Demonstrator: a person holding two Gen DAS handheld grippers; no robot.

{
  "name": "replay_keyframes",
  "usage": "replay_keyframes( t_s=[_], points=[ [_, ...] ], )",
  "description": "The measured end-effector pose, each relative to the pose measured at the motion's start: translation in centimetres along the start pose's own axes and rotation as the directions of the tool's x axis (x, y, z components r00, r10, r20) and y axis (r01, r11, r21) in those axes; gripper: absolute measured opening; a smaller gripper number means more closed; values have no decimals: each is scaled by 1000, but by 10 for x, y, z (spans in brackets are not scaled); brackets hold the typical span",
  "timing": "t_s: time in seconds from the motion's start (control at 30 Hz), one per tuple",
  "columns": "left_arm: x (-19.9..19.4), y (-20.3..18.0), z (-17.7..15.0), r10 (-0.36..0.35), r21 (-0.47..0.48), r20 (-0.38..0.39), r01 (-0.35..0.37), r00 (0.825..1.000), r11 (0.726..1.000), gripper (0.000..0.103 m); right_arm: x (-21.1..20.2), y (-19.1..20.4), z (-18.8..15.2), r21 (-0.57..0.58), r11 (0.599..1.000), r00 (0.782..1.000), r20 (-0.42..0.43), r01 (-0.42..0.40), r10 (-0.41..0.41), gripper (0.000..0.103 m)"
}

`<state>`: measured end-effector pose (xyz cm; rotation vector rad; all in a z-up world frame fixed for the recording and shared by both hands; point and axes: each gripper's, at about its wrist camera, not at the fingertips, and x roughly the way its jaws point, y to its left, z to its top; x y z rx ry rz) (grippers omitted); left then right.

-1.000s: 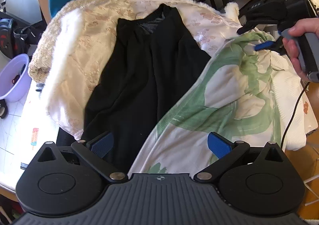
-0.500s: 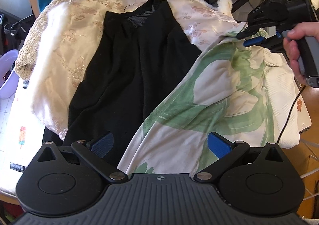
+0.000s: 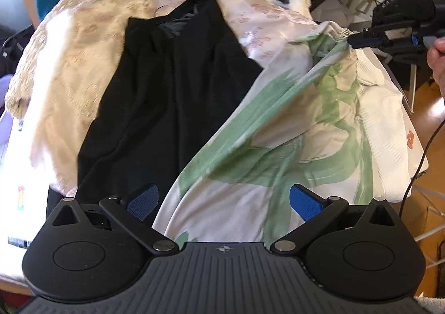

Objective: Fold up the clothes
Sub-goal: 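Close the right gripper on the green leaf-print garment's edge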

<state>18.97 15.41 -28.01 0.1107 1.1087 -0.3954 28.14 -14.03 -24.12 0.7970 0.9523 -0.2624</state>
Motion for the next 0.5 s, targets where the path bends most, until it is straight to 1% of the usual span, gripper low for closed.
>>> replay_keyframes(
  t_s=[0.07, 0.17, 0.3, 0.4, 0.5],
  points=[
    [-1, -5, 0, -6, 36, 17, 6, 1000, 999, 103, -4, -4, 0, 10, 1000, 1000, 4, 18, -18, 0],
    [1, -12, -1, -23, 91, 28, 20, 999, 996, 103, -17, -12, 0, 45, 999, 1000, 16, 23, -24, 0],
    [6, -23, -2, -45, 151, 42, 38, 998, 988, 103, -37, -23, 5, 6, 999, 998, 40, 46, -46, 0],
    [13, -32, -6, -52, 164, 29, 46, 998, 985, 103, -37, -43, 7, 21, 996, 996, 5, 87, -87, 0],
    [18, -37, -12, -50, 169, 12, 47, 999, 984, 103, -29, -59, 0, 63, 995, 996, -47, 81, -78, 1]
  ],
)
